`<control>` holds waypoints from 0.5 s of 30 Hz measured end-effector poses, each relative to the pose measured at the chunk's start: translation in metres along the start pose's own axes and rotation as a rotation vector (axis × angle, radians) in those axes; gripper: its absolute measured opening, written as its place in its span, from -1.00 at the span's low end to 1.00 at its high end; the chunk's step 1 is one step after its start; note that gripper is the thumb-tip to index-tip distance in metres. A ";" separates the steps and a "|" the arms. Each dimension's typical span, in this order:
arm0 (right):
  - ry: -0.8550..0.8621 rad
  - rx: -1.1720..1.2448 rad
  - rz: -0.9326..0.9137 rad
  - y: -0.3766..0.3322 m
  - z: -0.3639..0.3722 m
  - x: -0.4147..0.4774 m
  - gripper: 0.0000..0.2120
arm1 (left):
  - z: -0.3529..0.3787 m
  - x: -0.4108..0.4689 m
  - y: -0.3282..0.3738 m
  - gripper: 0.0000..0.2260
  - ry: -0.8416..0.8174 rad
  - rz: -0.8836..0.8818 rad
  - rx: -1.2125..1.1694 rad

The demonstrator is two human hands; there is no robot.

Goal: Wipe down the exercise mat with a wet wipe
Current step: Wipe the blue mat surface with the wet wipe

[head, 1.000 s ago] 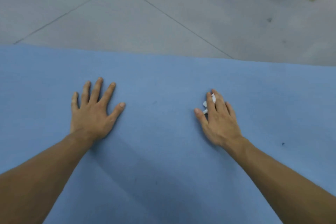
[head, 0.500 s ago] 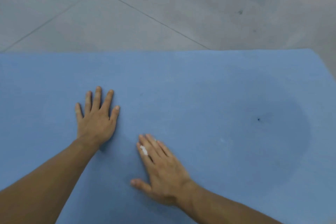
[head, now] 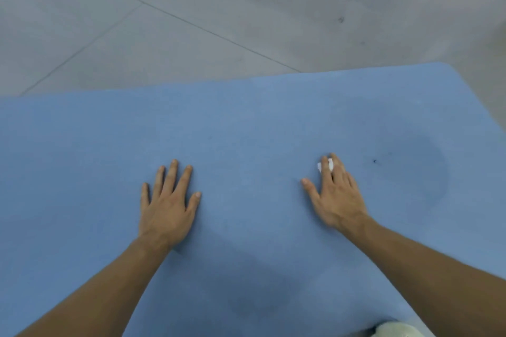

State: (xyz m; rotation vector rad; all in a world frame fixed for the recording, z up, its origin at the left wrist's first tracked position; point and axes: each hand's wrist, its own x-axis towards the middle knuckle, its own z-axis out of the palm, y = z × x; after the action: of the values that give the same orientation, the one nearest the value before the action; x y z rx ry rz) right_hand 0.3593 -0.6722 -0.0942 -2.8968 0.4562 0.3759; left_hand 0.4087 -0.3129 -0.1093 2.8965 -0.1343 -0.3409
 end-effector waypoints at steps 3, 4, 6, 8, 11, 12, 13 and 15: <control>-0.017 0.061 -0.050 -0.025 0.009 -0.017 0.00 | 0.000 -0.012 0.000 -0.43 -0.019 0.020 -0.006; -0.033 0.069 -0.108 -0.040 0.015 -0.027 -0.01 | 0.001 -0.015 -0.001 -0.43 -0.025 0.026 -0.005; -0.060 0.067 -0.242 -0.069 0.028 -0.051 -0.04 | 0.001 -0.021 -0.001 -0.43 -0.029 0.038 -0.009; -0.071 0.048 -0.365 -0.093 0.039 -0.071 -0.07 | 0.002 -0.025 0.002 -0.44 -0.033 0.049 -0.005; -0.057 -0.006 -0.534 -0.107 0.050 -0.087 -0.17 | 0.005 -0.030 0.008 -0.44 -0.035 0.058 0.011; -0.054 -0.023 -0.573 -0.105 0.051 -0.088 -0.20 | 0.006 -0.031 0.010 -0.44 -0.034 0.059 0.011; -0.054 -0.040 -0.599 -0.101 0.050 -0.086 -0.21 | 0.006 -0.032 0.011 -0.44 -0.033 0.061 0.007; -0.048 -0.076 -0.606 -0.086 0.044 -0.076 -0.22 | 0.006 -0.032 0.011 -0.45 -0.040 0.082 0.011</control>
State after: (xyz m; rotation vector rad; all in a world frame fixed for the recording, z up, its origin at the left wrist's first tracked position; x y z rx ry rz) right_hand 0.3071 -0.5607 -0.1032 -2.8983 -0.4491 0.3617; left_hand 0.3760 -0.3212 -0.1055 2.8854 -0.2618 -0.3847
